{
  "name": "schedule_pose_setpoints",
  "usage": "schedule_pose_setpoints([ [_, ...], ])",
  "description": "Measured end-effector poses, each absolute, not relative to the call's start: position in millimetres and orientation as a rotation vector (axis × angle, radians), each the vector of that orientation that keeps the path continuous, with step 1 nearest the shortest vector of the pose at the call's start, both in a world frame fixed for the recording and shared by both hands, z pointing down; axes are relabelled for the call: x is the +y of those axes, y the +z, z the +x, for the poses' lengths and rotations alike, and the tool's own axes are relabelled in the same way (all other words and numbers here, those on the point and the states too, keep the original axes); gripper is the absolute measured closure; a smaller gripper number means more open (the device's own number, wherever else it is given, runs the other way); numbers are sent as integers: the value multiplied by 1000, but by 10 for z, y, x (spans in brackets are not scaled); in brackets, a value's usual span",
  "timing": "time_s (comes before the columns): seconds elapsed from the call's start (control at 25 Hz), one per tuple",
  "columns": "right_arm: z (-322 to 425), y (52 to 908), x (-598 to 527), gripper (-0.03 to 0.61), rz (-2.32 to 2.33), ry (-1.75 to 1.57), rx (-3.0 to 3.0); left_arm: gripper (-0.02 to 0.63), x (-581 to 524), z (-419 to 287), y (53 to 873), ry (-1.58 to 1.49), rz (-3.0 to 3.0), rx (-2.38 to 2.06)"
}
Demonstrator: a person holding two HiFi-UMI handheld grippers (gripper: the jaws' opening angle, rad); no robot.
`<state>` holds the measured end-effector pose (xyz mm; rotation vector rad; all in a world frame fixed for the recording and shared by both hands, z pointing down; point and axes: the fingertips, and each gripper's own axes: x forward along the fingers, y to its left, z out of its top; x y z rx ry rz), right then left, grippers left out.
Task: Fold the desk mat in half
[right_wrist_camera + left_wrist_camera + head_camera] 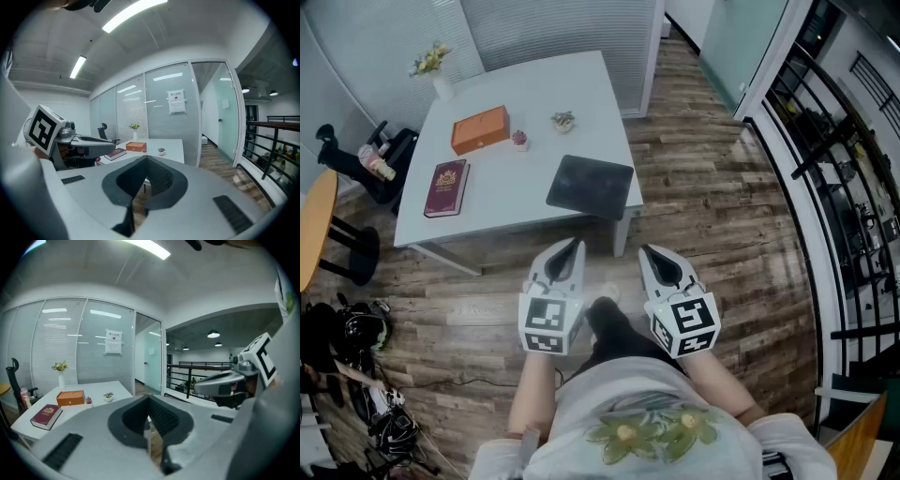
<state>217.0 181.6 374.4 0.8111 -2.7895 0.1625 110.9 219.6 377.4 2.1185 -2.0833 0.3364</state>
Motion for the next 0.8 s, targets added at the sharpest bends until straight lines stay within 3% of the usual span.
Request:
schedule_pose_setpoints([
  [0.6,1775,3935,1350,554,729,165,-2750,609,1778,689,3862,367,2123,-2049],
  [0.72,1685,3963,1254,450,712,160,-2738,580,1673,609,3873,362,2129,-2041],
  [0.8,1629,3985,1190,423,703,159,-2731,520,1609,567,3904,391,2144,-2026],
])
